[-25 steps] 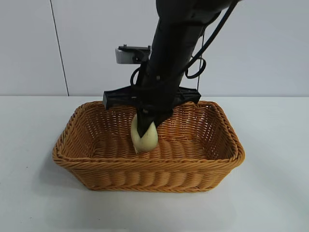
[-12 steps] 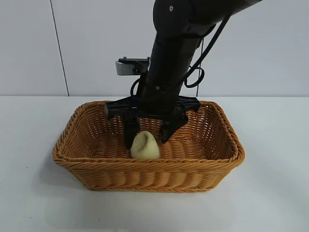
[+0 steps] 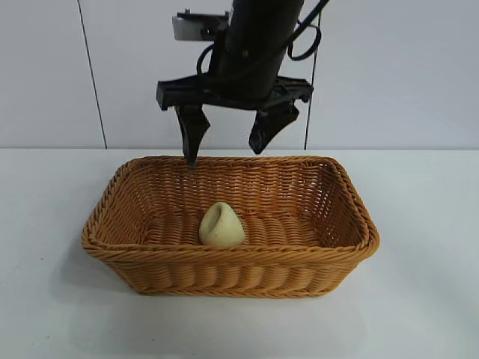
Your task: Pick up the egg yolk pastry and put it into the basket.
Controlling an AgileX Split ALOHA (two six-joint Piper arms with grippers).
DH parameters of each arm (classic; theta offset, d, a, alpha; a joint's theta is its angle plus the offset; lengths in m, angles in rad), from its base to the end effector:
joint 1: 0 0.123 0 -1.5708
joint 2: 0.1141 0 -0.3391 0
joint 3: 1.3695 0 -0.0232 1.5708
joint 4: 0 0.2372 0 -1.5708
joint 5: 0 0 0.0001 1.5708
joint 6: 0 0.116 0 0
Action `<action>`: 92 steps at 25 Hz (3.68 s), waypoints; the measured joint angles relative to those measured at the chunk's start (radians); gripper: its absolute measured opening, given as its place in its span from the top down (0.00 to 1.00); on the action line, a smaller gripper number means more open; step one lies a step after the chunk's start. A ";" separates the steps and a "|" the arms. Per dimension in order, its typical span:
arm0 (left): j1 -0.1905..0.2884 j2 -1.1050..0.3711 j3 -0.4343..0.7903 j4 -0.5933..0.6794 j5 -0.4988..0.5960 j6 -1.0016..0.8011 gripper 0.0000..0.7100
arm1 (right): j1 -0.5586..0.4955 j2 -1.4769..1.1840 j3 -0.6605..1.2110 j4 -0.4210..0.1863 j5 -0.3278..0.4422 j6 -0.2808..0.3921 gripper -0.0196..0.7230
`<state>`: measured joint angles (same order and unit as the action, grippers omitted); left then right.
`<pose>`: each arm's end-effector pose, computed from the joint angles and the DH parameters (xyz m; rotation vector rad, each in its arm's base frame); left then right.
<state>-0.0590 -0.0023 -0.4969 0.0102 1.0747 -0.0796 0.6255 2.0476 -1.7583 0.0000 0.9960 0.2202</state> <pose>-0.0497 0.0040 0.2569 -0.0218 2.0598 -0.0735 0.3795 0.2741 0.2716 -0.5623 2.7365 0.2161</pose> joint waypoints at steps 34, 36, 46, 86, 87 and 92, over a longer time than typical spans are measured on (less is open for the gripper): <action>0.000 0.000 0.000 0.002 -0.002 0.000 0.17 | -0.666 -0.062 0.010 -0.046 0.216 -0.113 0.15; 0.000 0.000 0.000 0.002 -0.002 0.000 0.17 | -0.666 -0.116 0.086 -0.040 0.216 -0.118 0.15; 0.000 0.000 0.000 0.002 -0.004 0.000 0.17 | -0.666 -0.583 0.594 -0.011 0.221 -0.144 0.15; 0.000 0.000 0.000 0.003 -0.004 0.000 0.17 | -0.614 -1.932 1.262 0.015 0.026 -0.200 0.15; 0.000 0.000 0.000 0.003 -0.004 0.000 0.17 | -0.614 -1.959 1.262 0.015 0.026 -0.200 0.15; 0.000 0.000 0.000 0.003 -0.004 0.000 0.17 | -0.614 -2.051 1.262 0.017 0.030 -0.200 0.15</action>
<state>-0.0590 -0.0023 -0.4969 0.0129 1.0710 -0.0796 0.0116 -0.0032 -0.4967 0.0165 1.0257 0.0200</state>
